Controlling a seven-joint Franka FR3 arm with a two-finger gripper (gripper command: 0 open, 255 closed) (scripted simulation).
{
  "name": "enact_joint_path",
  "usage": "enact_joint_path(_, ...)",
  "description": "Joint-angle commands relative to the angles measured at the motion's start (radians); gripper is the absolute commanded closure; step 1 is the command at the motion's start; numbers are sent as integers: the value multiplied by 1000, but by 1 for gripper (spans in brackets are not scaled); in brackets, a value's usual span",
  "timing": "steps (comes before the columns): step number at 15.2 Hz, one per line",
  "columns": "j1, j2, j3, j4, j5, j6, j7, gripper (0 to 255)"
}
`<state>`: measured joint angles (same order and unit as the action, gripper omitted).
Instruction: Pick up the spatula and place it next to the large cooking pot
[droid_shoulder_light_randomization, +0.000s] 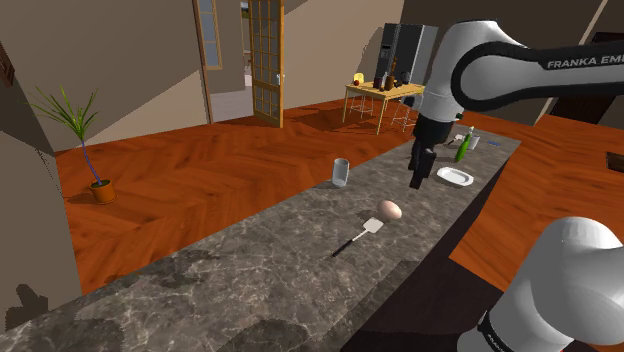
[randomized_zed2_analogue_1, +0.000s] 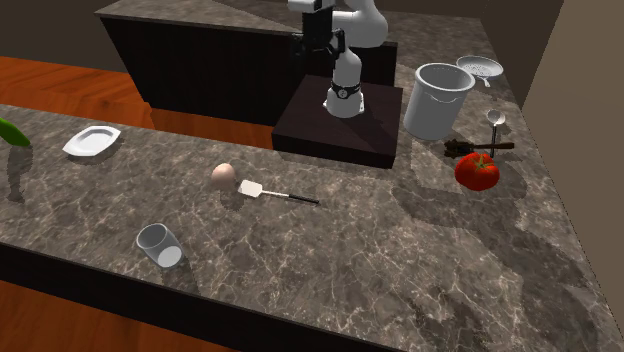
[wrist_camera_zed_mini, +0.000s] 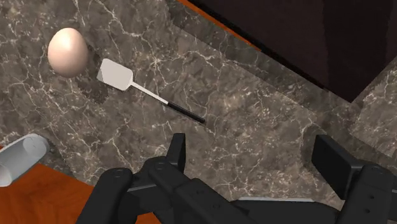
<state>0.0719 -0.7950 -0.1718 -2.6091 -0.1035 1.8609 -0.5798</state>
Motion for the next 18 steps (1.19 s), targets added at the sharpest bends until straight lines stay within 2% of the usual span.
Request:
enact_joint_path(1, 10, 33, -44, -29, -25, 65, -86, 0)
enact_joint_path(7, 49, 201, -186, -80, -81, 286, -337, 0)
enact_joint_path(11, 99, 359, -287, -74, -81, 438, -519, 0)
enact_joint_path(15, 176, 546, -387, -40, -13, 583, -734, 0)
enact_joint_path(18, 243, 707, -449, 4, 117, 675, -942, 0)
